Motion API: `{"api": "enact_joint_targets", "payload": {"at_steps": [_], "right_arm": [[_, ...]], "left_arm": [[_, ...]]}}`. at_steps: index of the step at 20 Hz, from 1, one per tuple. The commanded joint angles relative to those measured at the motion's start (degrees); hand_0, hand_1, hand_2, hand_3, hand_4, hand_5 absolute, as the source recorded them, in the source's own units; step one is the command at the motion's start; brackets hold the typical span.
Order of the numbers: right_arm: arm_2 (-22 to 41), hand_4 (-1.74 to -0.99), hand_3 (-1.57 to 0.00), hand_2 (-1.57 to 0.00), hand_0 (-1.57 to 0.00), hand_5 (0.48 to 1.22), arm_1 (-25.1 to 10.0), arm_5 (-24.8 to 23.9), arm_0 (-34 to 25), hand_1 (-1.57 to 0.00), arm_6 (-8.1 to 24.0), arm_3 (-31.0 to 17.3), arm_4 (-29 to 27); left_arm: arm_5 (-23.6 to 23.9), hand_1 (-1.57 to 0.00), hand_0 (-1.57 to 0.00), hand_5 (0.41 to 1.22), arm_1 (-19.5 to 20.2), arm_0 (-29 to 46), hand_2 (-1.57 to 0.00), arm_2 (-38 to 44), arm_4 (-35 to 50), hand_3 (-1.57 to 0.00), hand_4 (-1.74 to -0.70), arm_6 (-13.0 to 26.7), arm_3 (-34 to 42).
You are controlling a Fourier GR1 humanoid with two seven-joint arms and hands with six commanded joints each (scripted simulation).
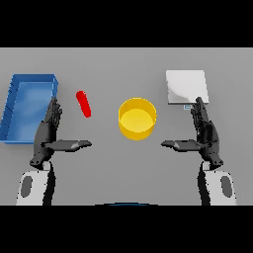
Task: Pick up the red beaker and tilt it to pour out 1 green nut into yellow bowl. Pick up the yellow bowl and place it on the metallic measuring scale.
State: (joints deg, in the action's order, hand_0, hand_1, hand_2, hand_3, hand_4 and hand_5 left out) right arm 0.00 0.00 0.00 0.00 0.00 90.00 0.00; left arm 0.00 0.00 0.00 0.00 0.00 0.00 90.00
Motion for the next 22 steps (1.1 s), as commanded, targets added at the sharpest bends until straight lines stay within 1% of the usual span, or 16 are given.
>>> {"api": "enact_joint_targets", "payload": {"at_steps": [1, 6, 7, 8, 9, 10, 12, 13, 14, 16, 18, 19, 20, 22], "right_arm": [[0.0, -1.245, 0.0, 0.0, 0.0, 0.681, 0.0, 0.0, 0.0, 0.0, 0.0, 0.0, 0.0], [-0.4, -1.245, 0.0, 0.0, 0.0, 0.681, -0.5, 0.3, 0.6, 0.0, -0.5, 0.5, -0.5], [1.8, -1.245, 0.0, 0.0, 0.0, 0.681, -3.0, -0.7, 2.8, 0.0, -4.7, 2.6, 5.2], [4.1, -1.242, 0.0, 0.0, 0.0, 0.678, -3.8, -1.4, 4.9, 0.0, -7.0, 4.7, 9.3], [5.5, -1.239, 0.0, 0.0, 0.0, 0.679, -4.2, -1.9, 6.0, 0.0, -7.5, 6.1, 11.8], [6.3, -1.235, 0.0, 0.0, 0.0, 0.679, -4.5, -2.1, 6.8, 0.0, -7.0, 7.3, 13.2], [6.7, -1.235, 0.0, 0.0, 0.0, 0.678, -4.7, -2.5, 6.8, 0.0, -5.9, 8.3, 14.3], [6.8, -1.241, 0.0, 0.0, 0.0, 0.68, -4.9, -2.2, 7.5, 0.0, -6.5, 8.9, 14.2], [6.8, -1.245, 0.0, 0.0, 0.0, 0.681, -4.7, -2.3, 7.1, 0.0, -5.8, 8.9, 14.1], [6.9, -1.254, 0.0, 0.0, 0.0, 0.682, -4.8, -1.5, 7.5, 0.0, -5.8, 8.9, 13.4], [6.3, -1.275, 0.0, 0.0, 0.0, 0.68, -4.6, -0.2, 7.1, 0.0, -5.5, 8.9, 11.1], [6.2, -1.28, 0.0, 0.0, 0.0, 0.679, -4.7, -0.3, 6.7, 0.0, -5.5, 8.8, 11.2], [6.5, -1.286, 0.0, 0.0, 0.0, 0.676, -4.4, -0.5, 7.2, 0.0, -6.0, 9.0, 11.4], [5.8, -1.304, 0.0, 0.0, 0.0, 0.678, -4.8, 0.0, 7.0, 0.0, -6.7, 8.9, 10.4]], "left_arm": [[0.1, 0.0, 0.0, 0.652, 0.0, -0.1, 0.0, 0.0, 0.0, 0.0, -1.2, 0.0, 0.0], [0.7, 0.0, 0.0, 0.652, -0.5, -0.4, 0.0, -0.5, -0.8, 0.0, -1.2, -0.1, -0.2], [0.6, 0.0, 0.0, 0.652, 1.2, 1.0, 0.0, -2.1, -3.5, 0.0, -1.2, -0.3, 2.1], [0.1, 0.0, 0.0, 0.649, 2.4, 2.3, 0.0, -3.5, -5.0, 0.0, -1.21, 0.1, 4.4], [-0.1, 0.0, 0.0, 0.65, 2.5, 3.4, 0.0, -5.0, -6.3, 0.0, -1.21, 0.8, 6.1], [-0.1, 0.0, 0.0, 0.654, 2.7, 4.4, 0.0, -5.6, -7.2, 0.0, -1.22, 1.4, 6.6], [-0.2, 0.0, 0.0, 0.66, 3.2, 4.1, 0.0, -5.8, -7.8, 0.0, -1.22, 3.4, 7.2], [-0.3, 0.0, 0.0, 0.661, 3.1, 4.4, 0.0, -6.5, -8.2, 0.0, -1.23, 2.6, 7.7], [-0.5, 0.0, 0.0, 0.662, 3.0, 4.6, 0.0, -7.0, -8.3, 0.0, -1.23, 3.0, 8.2], [-0.8, 0.0, 0.0, 0.679, 3.3, 3.4, 0.0, -7.2, -8.9, 0.0, -1.25, 4.2, 7.2], [-1.2, 0.0, 0.0, 0.702, 2.7, -0.1, 0.0, -6.4, -8.1, 0.0, -1.3, 5.2, 3.2], [-1.2, 0.0, 0.0, 0.713, 2.3, -0.9, 0.0, -6.4, -8.2, 0.0, -1.33, 4.3, 1.4], [-1.1, 0.0, 0.0, 0.724, 2.2, -2.3, 0.0, -5.9, -8.2, 0.0, -1.36, 4.0, -0.3], [-1.0, 0.0, 0.0, 0.738, 2.4, -5.4, 0.0, -5.1, -8.5, 0.0, -1.38, 3.6, -4.1]]}}
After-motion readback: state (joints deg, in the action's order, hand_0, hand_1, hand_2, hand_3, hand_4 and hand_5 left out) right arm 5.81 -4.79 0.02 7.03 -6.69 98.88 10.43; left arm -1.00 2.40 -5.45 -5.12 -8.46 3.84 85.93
